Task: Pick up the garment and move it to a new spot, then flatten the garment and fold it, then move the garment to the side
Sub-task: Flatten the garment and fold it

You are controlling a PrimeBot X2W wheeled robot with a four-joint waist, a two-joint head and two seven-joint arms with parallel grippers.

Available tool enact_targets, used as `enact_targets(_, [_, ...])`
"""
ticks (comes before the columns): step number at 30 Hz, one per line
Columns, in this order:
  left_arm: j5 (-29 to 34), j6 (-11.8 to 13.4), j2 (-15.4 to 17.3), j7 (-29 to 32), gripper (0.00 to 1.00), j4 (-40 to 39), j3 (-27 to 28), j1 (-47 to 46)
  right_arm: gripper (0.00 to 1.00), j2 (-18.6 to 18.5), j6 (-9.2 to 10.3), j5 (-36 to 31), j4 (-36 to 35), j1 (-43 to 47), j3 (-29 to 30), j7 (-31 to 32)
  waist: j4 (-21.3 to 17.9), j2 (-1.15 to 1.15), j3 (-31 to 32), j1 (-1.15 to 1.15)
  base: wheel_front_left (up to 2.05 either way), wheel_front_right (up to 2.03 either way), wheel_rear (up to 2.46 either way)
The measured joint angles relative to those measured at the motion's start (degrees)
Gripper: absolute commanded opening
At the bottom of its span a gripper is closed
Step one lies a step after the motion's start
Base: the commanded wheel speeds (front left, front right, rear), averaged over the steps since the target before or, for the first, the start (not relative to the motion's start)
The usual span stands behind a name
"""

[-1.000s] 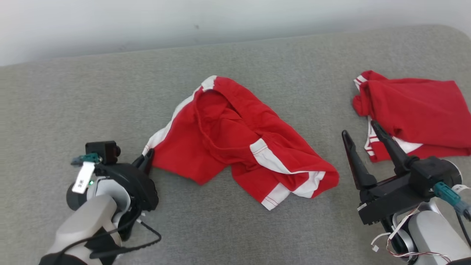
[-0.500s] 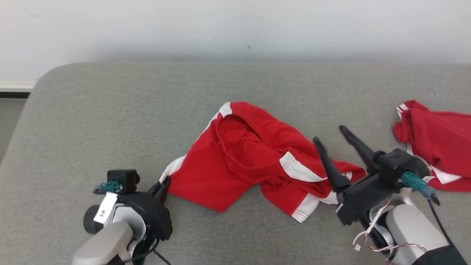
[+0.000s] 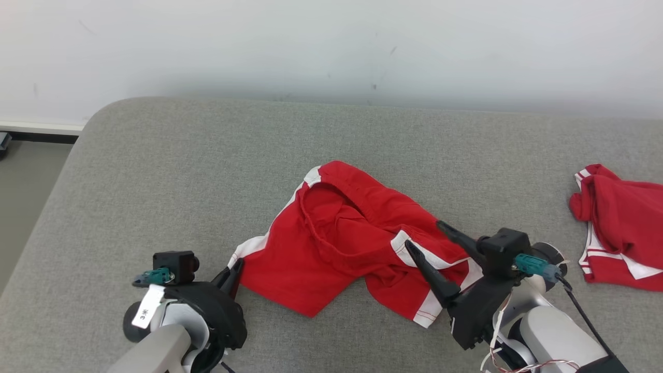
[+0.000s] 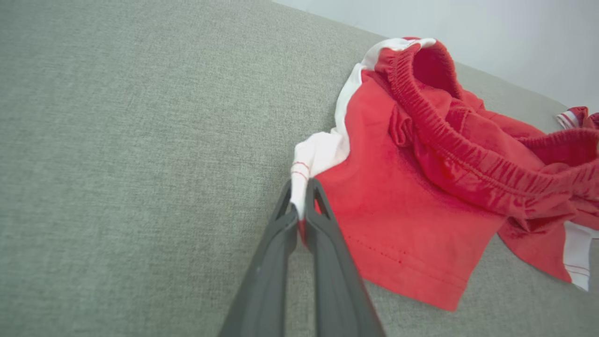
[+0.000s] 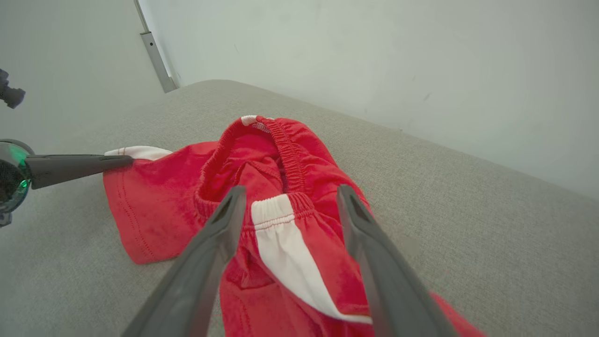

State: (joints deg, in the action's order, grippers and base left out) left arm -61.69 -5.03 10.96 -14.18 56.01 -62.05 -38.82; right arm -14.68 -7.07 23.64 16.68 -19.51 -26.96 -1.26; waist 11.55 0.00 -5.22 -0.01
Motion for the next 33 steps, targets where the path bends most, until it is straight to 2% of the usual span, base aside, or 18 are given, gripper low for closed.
enact_targets(8, [1.60,0.54,-1.07,-0.02,0.00,-3.11,0.21,-0.09,1.00,-2.99,-0.03,-0.94,2.04,-1.12,-2.76,4.37,1.53,0.00,-0.71,0.01,0.00,0.00,0.00])
enact_targets(12, [2.77,0.60,-2.26,-0.08,0.00,-4.53,0.27,-0.23,1.00,-3.08,-0.05,-0.89,3.94,-2.88,-3.39,5.97,2.95,0.00,-1.28,0.01,0.00,0.00,0.00])
enact_targets(16, [2.86,1.01,-2.10,-0.08,0.00,-5.11,0.76,-0.21,1.00,-2.81,-0.07,-1.04,5.12,-5.09,-5.36,7.30,4.46,0.00,-1.85,0.01,0.00,0.00,0.00])
enact_targets(18, [2.93,1.08,-1.88,-0.08,0.00,-5.23,1.14,-0.19,0.30,-2.52,-0.07,-1.03,5.65,-6.46,-6.70,7.84,4.95,0.00,-2.11,0.01,0.00,0.00,0.00])
enact_targets(19, [3.21,1.27,-1.82,-0.08,0.00,-5.32,1.31,-0.19,0.09,-2.41,-0.07,-1.03,5.82,-6.91,-7.03,7.86,5.12,0.00,-2.21,0.01,0.00,0.00,0.00])
enact_targets(20, [3.38,1.55,-1.81,-0.08,0.00,-5.48,1.46,-0.17,0.00,-2.41,-0.07,-0.97,5.92,-7.14,-7.20,7.87,5.24,0.00,-2.27,0.01,0.00,0.00,0.00])
enact_targets(27, [3.45,2.07,-0.82,-0.09,0.00,-6.58,3.04,0.53,0.00,-2.69,-0.08,0.43,6.73,-8.70,-7.11,6.98,4.84,0.00,-2.22,0.01,0.00,0.00,0.00])
enact_targets(33, [3.44,2.57,1.30,-0.09,0.00,-7.03,4.65,2.80,0.00,-3.72,-0.07,3.24,5.46,-9.42,-1.55,2.68,3.06,0.00,-1.87,0.01,0.00,0.00,0.00])
